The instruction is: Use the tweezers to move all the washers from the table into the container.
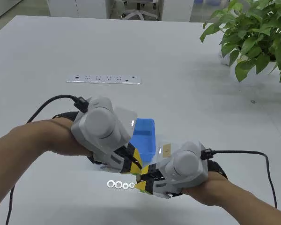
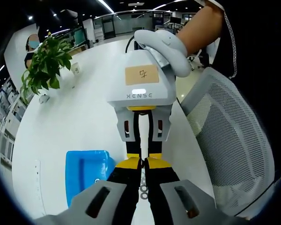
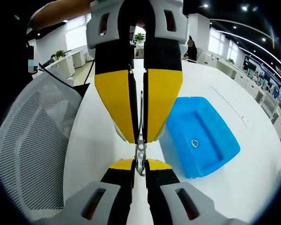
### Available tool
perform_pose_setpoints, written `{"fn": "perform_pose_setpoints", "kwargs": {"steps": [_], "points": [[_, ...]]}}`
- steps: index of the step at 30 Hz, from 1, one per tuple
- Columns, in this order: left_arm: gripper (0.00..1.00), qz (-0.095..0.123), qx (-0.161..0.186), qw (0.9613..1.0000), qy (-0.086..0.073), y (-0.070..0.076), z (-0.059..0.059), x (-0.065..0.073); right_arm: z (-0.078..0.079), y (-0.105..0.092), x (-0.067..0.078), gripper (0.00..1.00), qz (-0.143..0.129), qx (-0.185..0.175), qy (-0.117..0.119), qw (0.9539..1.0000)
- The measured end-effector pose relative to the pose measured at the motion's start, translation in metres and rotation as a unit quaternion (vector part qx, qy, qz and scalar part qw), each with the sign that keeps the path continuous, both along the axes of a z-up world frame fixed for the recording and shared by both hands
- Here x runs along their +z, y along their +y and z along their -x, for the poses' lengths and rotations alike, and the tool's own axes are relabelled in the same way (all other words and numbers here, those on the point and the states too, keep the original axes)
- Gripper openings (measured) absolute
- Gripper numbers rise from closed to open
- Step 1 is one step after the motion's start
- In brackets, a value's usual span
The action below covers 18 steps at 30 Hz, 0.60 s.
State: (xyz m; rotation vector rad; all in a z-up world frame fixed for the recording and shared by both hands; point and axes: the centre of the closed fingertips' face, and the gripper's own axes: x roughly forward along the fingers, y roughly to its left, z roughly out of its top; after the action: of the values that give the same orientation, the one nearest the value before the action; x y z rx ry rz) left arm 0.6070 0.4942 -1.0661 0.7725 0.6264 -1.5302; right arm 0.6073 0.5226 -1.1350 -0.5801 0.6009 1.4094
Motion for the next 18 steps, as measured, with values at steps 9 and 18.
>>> {"fn": "perform_pose_setpoints", "kwargs": {"steps": [9,18], "points": [[0.07,-0.003,0.003,1.0,-0.007,0.004,-0.003,0.013,-0.004,0.004,0.013,0.1,0.0,0.007,-0.002,1.0],[0.07,-0.007,0.005,0.9998,-0.015,0.01,-0.011,0.027,-0.013,0.01,0.027,0.1,0.0,0.018,-0.015,0.9997]]}}
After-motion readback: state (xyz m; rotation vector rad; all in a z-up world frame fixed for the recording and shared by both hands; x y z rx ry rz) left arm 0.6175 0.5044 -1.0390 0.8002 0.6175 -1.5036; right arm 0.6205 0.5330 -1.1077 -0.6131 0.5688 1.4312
